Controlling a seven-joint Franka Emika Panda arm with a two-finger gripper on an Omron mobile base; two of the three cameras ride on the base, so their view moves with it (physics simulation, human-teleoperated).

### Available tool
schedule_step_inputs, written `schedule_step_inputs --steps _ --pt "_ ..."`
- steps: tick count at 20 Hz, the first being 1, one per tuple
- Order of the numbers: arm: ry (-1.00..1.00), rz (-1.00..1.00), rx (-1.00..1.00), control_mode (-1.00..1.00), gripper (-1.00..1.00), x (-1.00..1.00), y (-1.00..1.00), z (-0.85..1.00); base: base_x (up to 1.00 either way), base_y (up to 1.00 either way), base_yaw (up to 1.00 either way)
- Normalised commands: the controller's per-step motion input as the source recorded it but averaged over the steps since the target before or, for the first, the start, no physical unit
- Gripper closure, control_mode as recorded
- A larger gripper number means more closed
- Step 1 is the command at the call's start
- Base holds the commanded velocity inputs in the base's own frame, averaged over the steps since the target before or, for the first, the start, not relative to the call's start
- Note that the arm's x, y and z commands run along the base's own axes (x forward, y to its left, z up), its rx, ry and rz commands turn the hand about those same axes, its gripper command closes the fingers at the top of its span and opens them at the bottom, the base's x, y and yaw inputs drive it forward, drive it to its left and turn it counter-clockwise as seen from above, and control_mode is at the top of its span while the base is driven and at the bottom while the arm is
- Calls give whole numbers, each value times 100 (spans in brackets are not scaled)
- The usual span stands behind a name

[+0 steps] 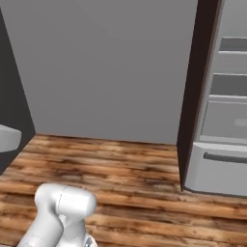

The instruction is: Take the donuts from the fridge and place them on the empty tray on the dining counter.

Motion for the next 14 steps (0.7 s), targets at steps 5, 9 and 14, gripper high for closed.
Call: schedule_step_inputs --steps 5,9,14 --pt "0 0 0 100 -100 0 0 0 100 -1 0" --pt "0 0 0 100 -100 0 0 0 93 -86 2" --pt "0 0 0 100 -100 0 0 0 100 -100 0"
